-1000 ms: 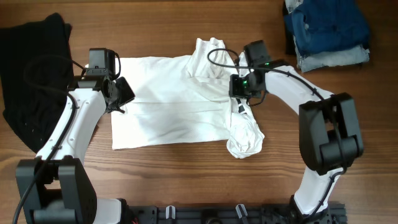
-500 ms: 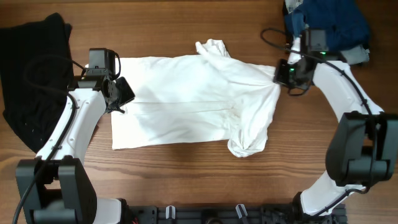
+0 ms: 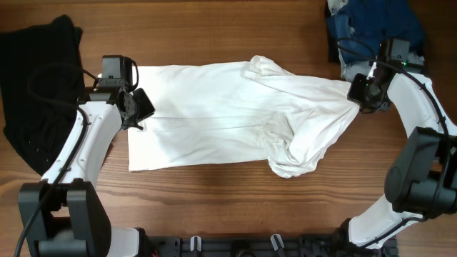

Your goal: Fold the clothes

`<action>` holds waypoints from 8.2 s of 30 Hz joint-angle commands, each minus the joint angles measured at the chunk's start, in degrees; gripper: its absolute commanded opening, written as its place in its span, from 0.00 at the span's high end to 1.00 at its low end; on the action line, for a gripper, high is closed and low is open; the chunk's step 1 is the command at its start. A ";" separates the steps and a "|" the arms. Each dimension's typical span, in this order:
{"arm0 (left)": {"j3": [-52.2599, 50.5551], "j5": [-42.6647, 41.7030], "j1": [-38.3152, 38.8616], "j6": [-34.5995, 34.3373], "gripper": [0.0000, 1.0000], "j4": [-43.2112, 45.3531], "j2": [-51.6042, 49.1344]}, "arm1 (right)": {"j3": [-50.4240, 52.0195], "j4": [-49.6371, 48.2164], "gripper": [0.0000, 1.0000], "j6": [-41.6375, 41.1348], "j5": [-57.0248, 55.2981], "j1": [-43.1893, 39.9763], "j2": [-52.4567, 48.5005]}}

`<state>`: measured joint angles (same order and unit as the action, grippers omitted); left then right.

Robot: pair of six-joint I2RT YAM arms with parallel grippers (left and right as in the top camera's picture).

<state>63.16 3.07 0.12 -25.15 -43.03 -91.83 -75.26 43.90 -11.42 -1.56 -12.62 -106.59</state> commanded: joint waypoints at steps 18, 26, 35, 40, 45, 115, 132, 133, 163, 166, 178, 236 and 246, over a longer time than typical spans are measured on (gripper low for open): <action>8.72 -6.73 0.11 18.71 0.27 15.17 -4.09 | -10.99 -8.07 0.04 4.79 14.82 18.16 2.34; 14.91 -7.96 0.13 21.84 0.23 30.73 -25.70 | -10.99 -14.29 0.07 4.83 16.55 22.99 -8.39; 23.02 -4.28 0.00 23.45 0.20 32.61 -34.53 | -10.99 -13.20 0.07 4.83 12.90 26.34 -9.79; 23.04 1.31 -0.11 28.96 0.21 26.38 -34.51 | -10.99 -12.98 0.07 4.83 12.92 26.34 -9.81; 23.02 0.68 -0.33 32.46 0.21 23.76 -34.53 | -10.97 -12.57 0.07 4.85 12.94 26.34 -9.84; 23.02 0.72 -1.90 27.67 0.96 22.38 -27.76 | -13.25 -14.49 0.96 8.28 1.14 24.33 -4.48; 23.02 -7.87 -3.80 27.69 0.38 16.48 -21.62 | -13.22 0.04 0.96 8.87 9.33 15.39 3.89; 23.02 -9.16 -3.89 27.69 0.29 16.96 -23.50 | -13.22 0.04 0.96 8.87 9.33 15.39 3.89; 24.24 -6.62 -3.02 28.92 0.96 17.07 -35.23 | -13.22 -0.94 0.96 8.41 8.87 15.34 3.82; 27.43 -5.86 -3.02 27.65 0.96 14.78 -32.48 | -13.25 -1.20 0.96 8.39 8.90 15.34 3.85; 31.71 -1.27 -5.49 27.19 0.96 2.08 -18.99 | -13.25 11.58 0.96 4.55 10.54 12.26 8.52; -1.18 -6.64 -4.72 2.97 0.30 -8.96 -8.57 | 23.71 13.55 0.52 -24.72 11.82 36.72 25.44; -1.73 -6.64 -4.72 2.99 0.29 -6.82 -8.57 | 26.51 7.23 0.53 -24.72 5.64 41.16 25.00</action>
<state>61.91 -2.94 -4.78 -21.39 -50.33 -100.71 -50.50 53.32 -35.05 9.54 28.32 -81.49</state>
